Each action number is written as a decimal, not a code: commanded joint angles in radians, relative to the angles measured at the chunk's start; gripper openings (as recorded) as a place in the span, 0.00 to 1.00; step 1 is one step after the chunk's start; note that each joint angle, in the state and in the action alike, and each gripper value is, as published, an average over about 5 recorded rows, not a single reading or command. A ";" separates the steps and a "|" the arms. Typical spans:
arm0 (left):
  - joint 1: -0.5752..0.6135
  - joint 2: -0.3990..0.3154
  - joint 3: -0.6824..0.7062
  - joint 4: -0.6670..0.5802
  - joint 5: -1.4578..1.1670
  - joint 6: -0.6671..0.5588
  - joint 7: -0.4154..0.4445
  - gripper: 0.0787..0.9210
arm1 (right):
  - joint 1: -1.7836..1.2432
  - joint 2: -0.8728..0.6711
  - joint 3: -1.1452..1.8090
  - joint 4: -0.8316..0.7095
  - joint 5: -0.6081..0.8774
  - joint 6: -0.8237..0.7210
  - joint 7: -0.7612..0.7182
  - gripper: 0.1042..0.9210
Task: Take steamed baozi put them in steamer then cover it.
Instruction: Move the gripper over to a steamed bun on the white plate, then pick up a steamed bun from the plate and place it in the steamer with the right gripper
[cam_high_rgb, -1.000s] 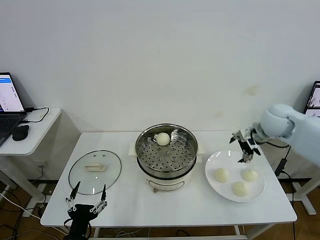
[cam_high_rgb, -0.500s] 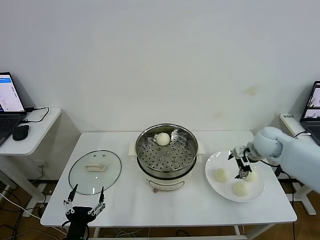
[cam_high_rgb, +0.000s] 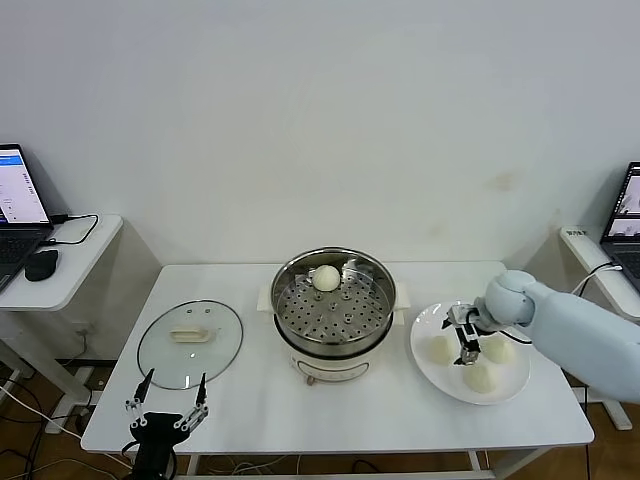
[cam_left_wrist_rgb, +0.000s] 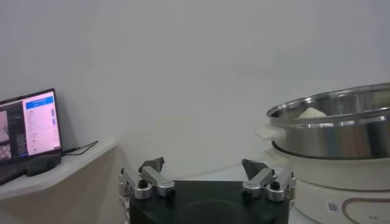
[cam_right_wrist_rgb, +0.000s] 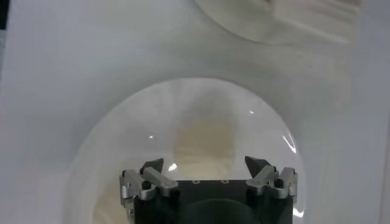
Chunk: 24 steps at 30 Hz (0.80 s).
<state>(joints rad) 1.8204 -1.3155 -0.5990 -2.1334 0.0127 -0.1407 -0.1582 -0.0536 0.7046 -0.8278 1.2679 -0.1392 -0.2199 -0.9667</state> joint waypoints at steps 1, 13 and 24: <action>-0.005 0.000 0.000 0.007 -0.001 0.001 0.002 0.88 | -0.028 0.066 0.021 -0.076 -0.022 0.005 0.004 0.84; -0.008 0.000 0.002 0.007 -0.002 0.001 0.003 0.88 | -0.026 0.067 0.011 -0.067 -0.028 -0.007 -0.021 0.69; -0.007 0.002 0.000 -0.001 -0.002 0.002 0.003 0.88 | 0.065 0.011 -0.023 -0.010 0.021 -0.010 -0.050 0.46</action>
<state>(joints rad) 1.8132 -1.3159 -0.5977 -2.1305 0.0104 -0.1395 -0.1562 -0.0429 0.7432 -0.8377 1.2303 -0.1471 -0.2272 -1.0028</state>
